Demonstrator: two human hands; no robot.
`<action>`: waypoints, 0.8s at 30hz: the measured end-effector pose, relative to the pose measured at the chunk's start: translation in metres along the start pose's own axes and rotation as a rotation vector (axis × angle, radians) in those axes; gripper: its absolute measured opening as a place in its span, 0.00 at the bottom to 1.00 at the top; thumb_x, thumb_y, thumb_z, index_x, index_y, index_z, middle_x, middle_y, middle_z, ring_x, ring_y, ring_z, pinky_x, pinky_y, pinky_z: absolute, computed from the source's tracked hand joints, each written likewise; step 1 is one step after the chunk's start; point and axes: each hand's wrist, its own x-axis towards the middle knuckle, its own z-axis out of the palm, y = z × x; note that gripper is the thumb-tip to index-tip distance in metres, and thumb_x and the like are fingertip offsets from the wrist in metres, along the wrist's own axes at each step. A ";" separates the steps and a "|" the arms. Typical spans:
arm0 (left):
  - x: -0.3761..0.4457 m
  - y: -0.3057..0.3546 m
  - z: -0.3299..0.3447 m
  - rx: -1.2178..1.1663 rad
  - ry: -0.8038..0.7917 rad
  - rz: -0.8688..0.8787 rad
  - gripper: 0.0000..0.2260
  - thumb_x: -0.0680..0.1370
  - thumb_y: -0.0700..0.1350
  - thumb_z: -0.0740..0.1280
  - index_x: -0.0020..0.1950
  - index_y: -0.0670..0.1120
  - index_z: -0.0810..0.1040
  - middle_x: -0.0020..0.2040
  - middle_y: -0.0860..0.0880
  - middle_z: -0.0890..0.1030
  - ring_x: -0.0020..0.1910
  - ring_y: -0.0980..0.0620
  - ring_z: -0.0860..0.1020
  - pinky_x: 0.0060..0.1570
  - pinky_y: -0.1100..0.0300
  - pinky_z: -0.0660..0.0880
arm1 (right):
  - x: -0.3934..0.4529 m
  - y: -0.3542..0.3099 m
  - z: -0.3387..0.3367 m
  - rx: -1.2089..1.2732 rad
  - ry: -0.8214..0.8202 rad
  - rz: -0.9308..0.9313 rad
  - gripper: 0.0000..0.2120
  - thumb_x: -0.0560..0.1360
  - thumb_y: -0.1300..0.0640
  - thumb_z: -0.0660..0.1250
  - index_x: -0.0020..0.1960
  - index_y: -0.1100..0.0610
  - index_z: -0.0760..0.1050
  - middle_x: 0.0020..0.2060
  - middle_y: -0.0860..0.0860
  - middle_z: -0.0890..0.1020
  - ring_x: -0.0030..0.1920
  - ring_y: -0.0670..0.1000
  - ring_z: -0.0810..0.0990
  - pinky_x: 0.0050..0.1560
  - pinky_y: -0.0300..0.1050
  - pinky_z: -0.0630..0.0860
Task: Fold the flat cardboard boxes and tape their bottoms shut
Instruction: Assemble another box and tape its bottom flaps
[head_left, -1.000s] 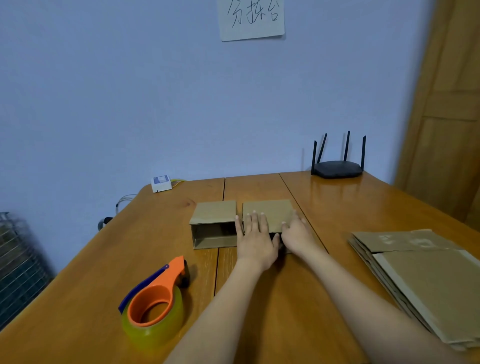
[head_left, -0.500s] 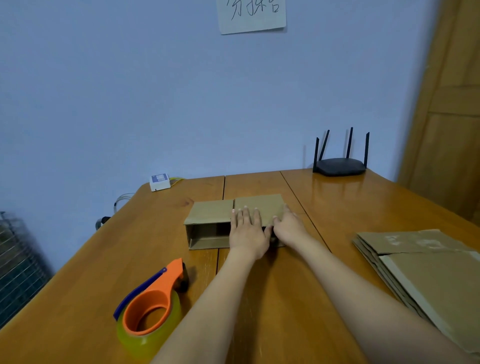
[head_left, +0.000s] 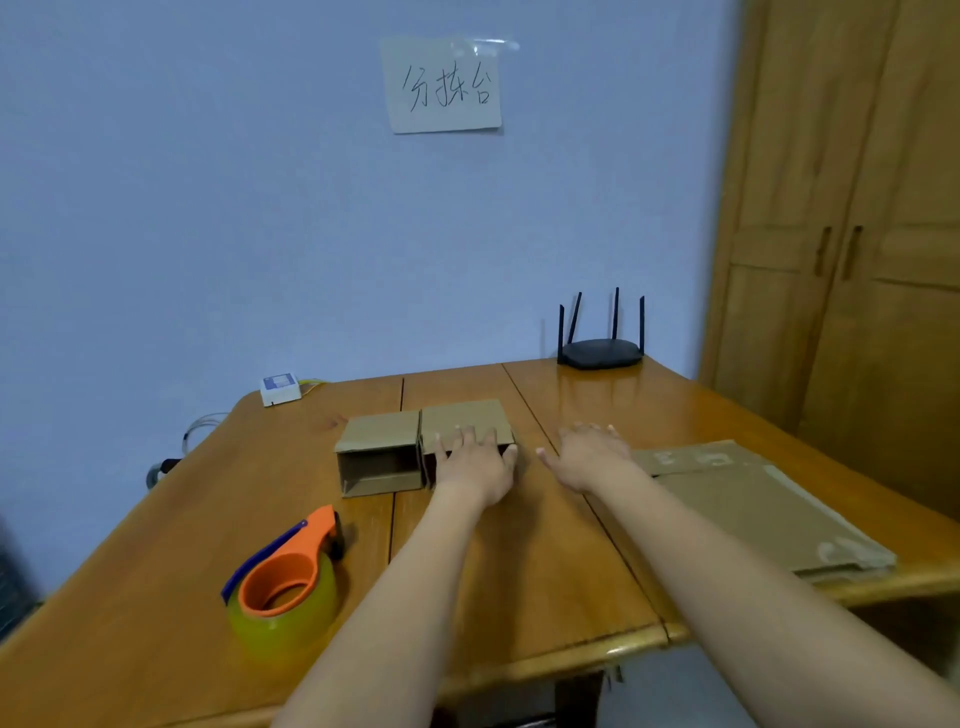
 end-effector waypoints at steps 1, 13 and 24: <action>-0.007 0.010 -0.003 -0.002 -0.016 0.012 0.29 0.83 0.60 0.43 0.81 0.47 0.51 0.81 0.40 0.51 0.80 0.41 0.47 0.76 0.39 0.40 | -0.009 0.007 -0.004 -0.012 -0.004 0.011 0.32 0.81 0.35 0.49 0.75 0.55 0.66 0.73 0.57 0.69 0.73 0.59 0.66 0.76 0.59 0.56; -0.038 0.136 -0.004 0.035 -0.173 0.145 0.30 0.83 0.59 0.43 0.80 0.44 0.56 0.80 0.39 0.55 0.79 0.40 0.49 0.76 0.38 0.40 | -0.074 0.140 -0.023 -0.028 -0.052 0.216 0.28 0.81 0.38 0.50 0.76 0.50 0.65 0.74 0.55 0.69 0.73 0.59 0.67 0.75 0.59 0.58; -0.015 0.202 0.039 -0.050 -0.342 0.164 0.28 0.84 0.56 0.49 0.80 0.42 0.55 0.79 0.36 0.56 0.77 0.37 0.56 0.75 0.39 0.52 | -0.071 0.217 0.014 0.076 -0.155 0.431 0.25 0.82 0.41 0.55 0.73 0.53 0.68 0.69 0.56 0.73 0.67 0.59 0.73 0.63 0.55 0.72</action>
